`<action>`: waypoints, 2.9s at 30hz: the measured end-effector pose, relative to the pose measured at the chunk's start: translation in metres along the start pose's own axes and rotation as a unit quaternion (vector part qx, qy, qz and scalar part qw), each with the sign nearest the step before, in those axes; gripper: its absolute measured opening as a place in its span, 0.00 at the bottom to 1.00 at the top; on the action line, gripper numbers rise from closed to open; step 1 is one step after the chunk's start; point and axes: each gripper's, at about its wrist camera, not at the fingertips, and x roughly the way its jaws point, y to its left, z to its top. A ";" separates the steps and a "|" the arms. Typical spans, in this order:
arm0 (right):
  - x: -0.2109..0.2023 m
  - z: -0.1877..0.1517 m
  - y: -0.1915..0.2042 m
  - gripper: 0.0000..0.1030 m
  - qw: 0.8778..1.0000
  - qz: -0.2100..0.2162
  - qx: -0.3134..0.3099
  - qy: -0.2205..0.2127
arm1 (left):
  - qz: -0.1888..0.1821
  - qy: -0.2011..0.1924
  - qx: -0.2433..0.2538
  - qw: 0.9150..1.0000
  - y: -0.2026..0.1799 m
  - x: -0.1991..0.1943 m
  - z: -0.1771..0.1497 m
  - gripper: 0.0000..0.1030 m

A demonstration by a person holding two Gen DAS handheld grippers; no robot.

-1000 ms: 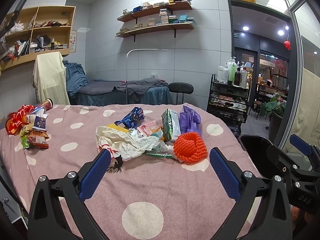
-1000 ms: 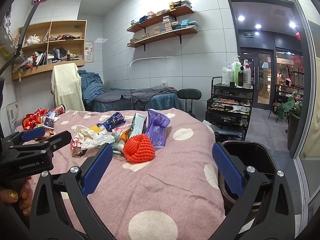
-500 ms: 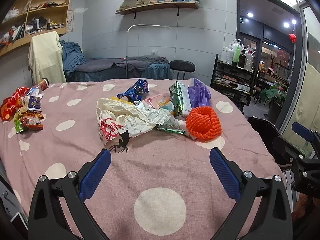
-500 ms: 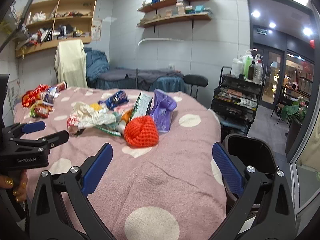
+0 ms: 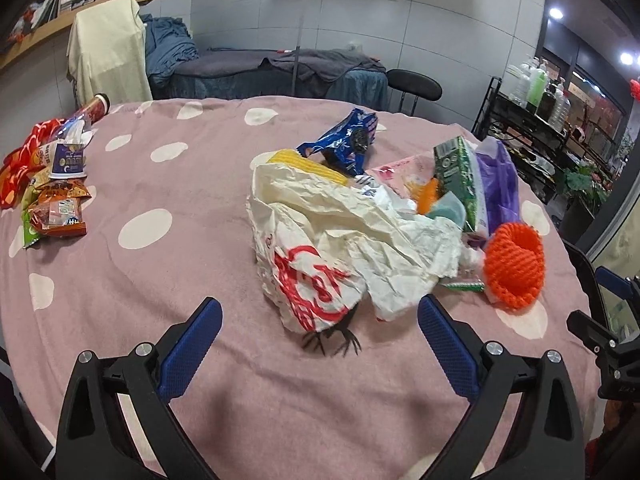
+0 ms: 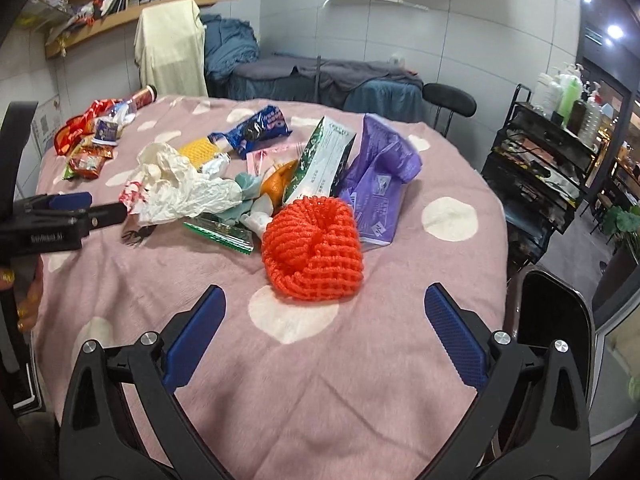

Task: Collect trash
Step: 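Grasp the white plastic bag with left tool while right tool grasps orange foam net, then carry the orange net to the bin and release it with the right tool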

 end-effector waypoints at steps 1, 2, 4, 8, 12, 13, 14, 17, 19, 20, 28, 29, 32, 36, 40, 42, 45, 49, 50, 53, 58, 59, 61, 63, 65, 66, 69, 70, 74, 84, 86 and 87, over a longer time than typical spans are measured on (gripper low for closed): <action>0.008 0.004 -0.001 0.96 1.000 0.002 0.001 0.009 | -0.001 0.005 -0.002 1.000 0.003 0.005 0.004 0.93; 0.017 0.008 -0.003 0.96 1.000 0.010 0.004 0.020 | -0.002 0.010 -0.004 1.000 0.006 0.010 0.008 0.93; 0.033 0.014 -0.006 0.94 0.999 0.013 0.010 0.037 | -0.009 0.025 -0.014 1.000 0.012 0.021 0.015 0.88; 0.058 0.021 -0.013 0.73 0.997 0.031 0.026 0.066 | -0.041 0.058 -0.048 0.996 0.021 0.039 0.019 0.75; 0.072 0.022 -0.016 0.39 0.995 0.045 0.032 0.079 | -0.085 0.066 -0.096 0.990 0.030 0.041 0.015 0.59; 0.072 0.022 -0.016 0.32 0.995 0.052 0.034 0.076 | -0.087 0.062 -0.100 0.989 0.030 0.039 0.014 0.54; 0.071 0.022 -0.016 0.28 0.995 0.054 0.035 0.073 | -0.087 0.058 -0.100 0.989 0.029 0.038 0.014 0.51; 0.065 0.022 -0.018 0.14 0.996 0.055 0.041 0.061 | -0.088 0.048 -0.099 0.990 0.027 0.031 0.012 0.33; 0.059 0.022 -0.020 0.11 0.996 0.056 0.045 0.051 | -0.089 0.039 -0.098 0.991 0.027 0.026 0.013 0.27; 0.055 0.021 -0.021 0.11 0.996 0.056 0.046 0.045 | -0.088 0.032 -0.096 0.991 0.025 0.022 0.012 0.25; 0.012 0.014 -0.029 0.10 0.997 0.044 0.061 -0.015 | -0.080 -0.038 -0.065 0.994 0.001 -0.024 0.018 0.20; 0.006 0.013 -0.031 0.10 0.997 0.041 0.064 -0.022 | -0.081 -0.049 -0.060 0.994 -0.004 -0.032 0.019 0.20; -0.015 0.009 -0.044 0.10 0.995 0.030 0.081 -0.044 | -0.097 -0.073 -0.049 0.991 -0.018 -0.051 0.025 0.20; -0.040 -0.001 -0.063 0.10 0.992 0.012 0.106 -0.068 | -0.127 -0.096 -0.027 0.987 -0.044 -0.069 0.033 0.20; -0.063 -0.013 -0.091 0.10 0.987 -0.019 0.134 -0.085 | -0.171 -0.098 0.005 0.980 -0.080 -0.075 0.043 0.20; -0.072 -0.020 -0.110 0.10 0.984 -0.041 0.151 -0.087 | -0.186 -0.097 0.022 0.978 -0.100 -0.073 0.047 0.20; -0.076 -0.036 -0.145 0.10 0.976 -0.077 0.189 -0.078 | -0.205 -0.091 0.052 0.973 -0.135 -0.065 0.049 0.20; -0.071 -0.061 -0.189 0.10 0.962 -0.123 0.237 -0.049 | -0.230 -0.074 0.089 0.966 -0.177 -0.050 0.046 0.20; -0.067 -0.070 -0.202 0.10 0.958 -0.134 0.252 -0.038 | -0.235 -0.071 0.097 0.965 -0.186 -0.047 0.045 0.20; -0.056 -0.091 -0.229 0.10 0.944 -0.161 0.288 -0.008 | -0.248 -0.060 0.120 0.959 -0.214 -0.035 0.044 0.20; -0.033 -0.123 -0.257 0.17 0.923 -0.199 0.325 0.042 | -0.262 -0.042 0.154 0.952 -0.252 -0.019 0.035 0.20; -0.027 -0.129 -0.260 0.23 0.919 -0.205 0.332 0.056 | -0.264 -0.038 0.161 0.950 -0.259 -0.016 0.034 0.20; -0.023 -0.137 -0.265 0.57 0.914 -0.208 0.344 0.062 | -0.267 -0.034 0.173 0.947 -0.270 -0.011 0.029 0.20; -0.026 -0.143 -0.266 0.69 0.910 -0.207 0.355 0.049 | -0.270 -0.029 0.181 0.945 -0.280 -0.007 0.024 0.20; -0.032 -0.143 -0.264 0.69 0.910 -0.211 0.354 0.037 | -0.272 -0.024 0.187 0.944 -0.290 -0.003 0.020 0.20; -0.035 -0.143 -0.264 0.70 0.910 -0.213 0.354 0.031 | -0.274 -0.020 0.190 0.943 -0.295 -0.001 0.020 0.20; -0.050 -0.143 -0.262 0.75 0.905 -0.223 0.361 0.006 | -0.277 -0.016 0.205 0.939 -0.310 0.003 0.018 0.20; -0.057 -0.143 -0.263 0.76 0.902 -0.230 0.365 -0.004 | -0.277 -0.016 0.211 0.937 -0.315 0.004 0.018 0.20; -0.080 -0.143 -0.266 0.77 0.892 -0.257 0.370 -0.029 | -0.279 -0.011 0.225 0.933 -0.331 0.007 0.016 0.20; -0.127 -0.153 -0.291 0.81 0.862 -0.305 0.399 -0.069 | -0.270 0.011 0.278 0.922 -0.380 0.026 0.003 0.20; -0.131 -0.154 -0.294 0.81 0.860 -0.308 0.401 -0.070 | -0.267 0.017 0.286 0.920 -0.389 0.032 0.002 0.20; -0.133 -0.154 -0.295 0.81 0.859 -0.309 0.401 -0.070 | -0.267 0.021 0.290 0.919 -0.392 0.033 0.000 0.20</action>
